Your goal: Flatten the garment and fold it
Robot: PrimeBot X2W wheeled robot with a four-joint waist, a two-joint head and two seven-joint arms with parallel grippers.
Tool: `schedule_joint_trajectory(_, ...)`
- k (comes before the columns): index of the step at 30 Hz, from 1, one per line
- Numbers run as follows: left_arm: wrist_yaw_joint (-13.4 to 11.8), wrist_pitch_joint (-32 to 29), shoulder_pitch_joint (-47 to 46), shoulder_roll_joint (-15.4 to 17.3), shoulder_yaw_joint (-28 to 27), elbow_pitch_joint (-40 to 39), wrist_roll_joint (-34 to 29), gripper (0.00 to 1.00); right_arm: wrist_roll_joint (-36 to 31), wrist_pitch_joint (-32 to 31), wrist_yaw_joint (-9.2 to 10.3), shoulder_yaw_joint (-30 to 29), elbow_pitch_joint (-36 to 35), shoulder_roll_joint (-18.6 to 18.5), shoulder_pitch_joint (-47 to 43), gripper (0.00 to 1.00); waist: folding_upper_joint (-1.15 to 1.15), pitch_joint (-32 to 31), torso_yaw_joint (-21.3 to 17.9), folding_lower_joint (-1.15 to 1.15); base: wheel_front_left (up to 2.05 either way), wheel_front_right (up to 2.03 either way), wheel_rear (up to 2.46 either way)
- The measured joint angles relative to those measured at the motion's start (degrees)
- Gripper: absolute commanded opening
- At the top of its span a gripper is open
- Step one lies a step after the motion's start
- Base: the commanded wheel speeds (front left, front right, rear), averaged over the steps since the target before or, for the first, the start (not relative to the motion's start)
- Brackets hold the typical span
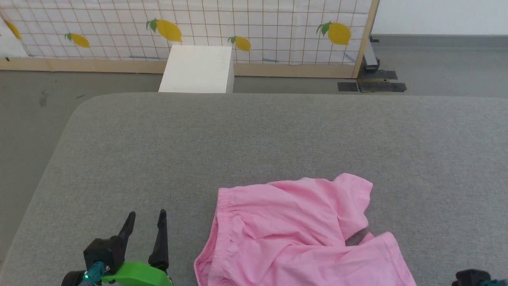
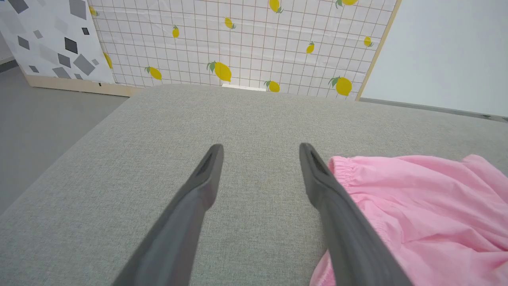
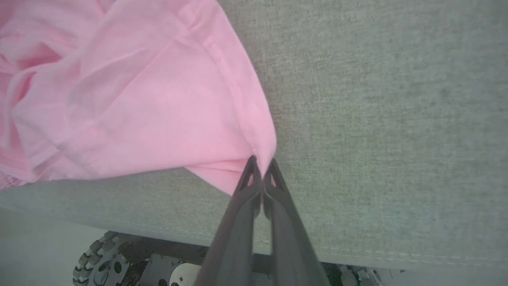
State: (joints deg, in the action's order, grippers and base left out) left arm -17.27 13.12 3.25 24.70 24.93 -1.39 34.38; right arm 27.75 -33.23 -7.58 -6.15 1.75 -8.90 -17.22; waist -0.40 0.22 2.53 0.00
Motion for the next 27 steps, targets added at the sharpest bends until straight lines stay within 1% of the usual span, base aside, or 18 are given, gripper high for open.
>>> schedule_joint_trajectory(1, 0.0, -0.04, 0.0, 0.03, 0.12, 0.08, 0.0, 1.0, -0.26, 0.51, 0.0, 0.02, 0.98, 0.43, -0.37, 0.01, 0.0, -0.11, -0.11, 0.0, 0.0, 0.0, 0.0)
schedule_joint_trajectory(2, 0.0, -0.42, 0.0, 0.11, 0.21, 0.18, 0.0, 1.0, -0.76, 0.96, 0.0, 0.0, 1.83, 0.7, -0.74, 0.48, 0.0, -0.27, -0.14, 0.0, 0.0, 0.0, 0.0)
schedule_joint_trajectory(3, 0.0, -0.53, 0.04, 0.19, 0.27, 0.22, 0.0, 1.0, -0.97, 1.59, 0.0, -0.07, 2.48, 1.02, -0.99, 0.88, 0.0, -0.4, -0.15, 0.0, 0.0, 0.0, 0.0)
schedule_joint_trajectory(4, 0.0, -0.54, 0.06, 0.27, 0.33, 0.24, 0.0, 1.0, -1.18, 2.47, 0.0, -0.11, 2.77, 1.24, -1.19, 1.0, 0.0, -0.49, -0.16, 0.0, 0.0, 0.0, 0.0)
schedule_joint_trajectory(7, 0.04, -0.79, 0.27, 0.59, 0.41, 0.64, 0.09, 1.0, -2.45, 7.59, 0.0, -0.85, 2.56, 1.92, -1.47, 1.0, 0.0, -0.84, -0.09, 0.0, 0.0, 0.0, 0.0)
schedule_joint_trajectory(10, 0.07, -0.96, 0.63, 0.85, 0.45, 0.89, 0.43, 1.0, -3.98, 14.04, 0.01, -2.14, 0.98, 2.63, -1.46, 1.0, 0.0, -1.25, -0.07, 0.0, 0.0, 0.0, 0.0)
schedule_joint_trajectory(12, 0.07, -1.05, 0.99, 0.98, 0.52, 0.9, 0.49, 1.0, -5.19, 17.04, 0.0, -2.78, 0.27, 2.98, -1.4, 1.0, 0.0, -1.44, -0.15, 0.0, 0.0, 0.0, 0.0)
schedule_joint_trajectory(15, 0.14, -2.76, 1.48, 1.16, 1.42, 0.63, 0.56, 1.0, -7.59, 20.5, 0.0, -3.68, -0.58, 3.45, -0.65, 1.0, 0.0, -1.79, -0.34, 0.0, 0.0, 0.0, 0.0)
schedule_joint_trajectory(17, 1.04, -5.04, 1.55, 1.54, 2.63, 0.03, 1.05, 1.0, -9.55, 22.03, 0.0, -3.69, -1.38, 3.65, 0.23, 1.0, 0.0, -2.09, -0.42, 0.0, 0.0, 0.0, 0.0)
schedule_joint_trajectory(20, 3.26, -10.22, 1.74, 2.9, 4.86, -0.82, 3.08, 1.0, -12.49, 23.19, 0.0, -2.61, -3.15, 3.86, 1.1, 1.0, 0.0, -2.53, -0.51, 0.0, 0.0, 0.0, 0.0)
schedule_joint_trajectory(27, 8.46, -21.95, 2.16, 6.21, 10.71, -3.07, 5.25, 1.0, -15.14, 23.61, 0.0, 0.48, -7.64, 3.88, 1.26, 1.0, 0.0, -3.2, -1.26, 0.0, 0.0, 0.0, 0.0)
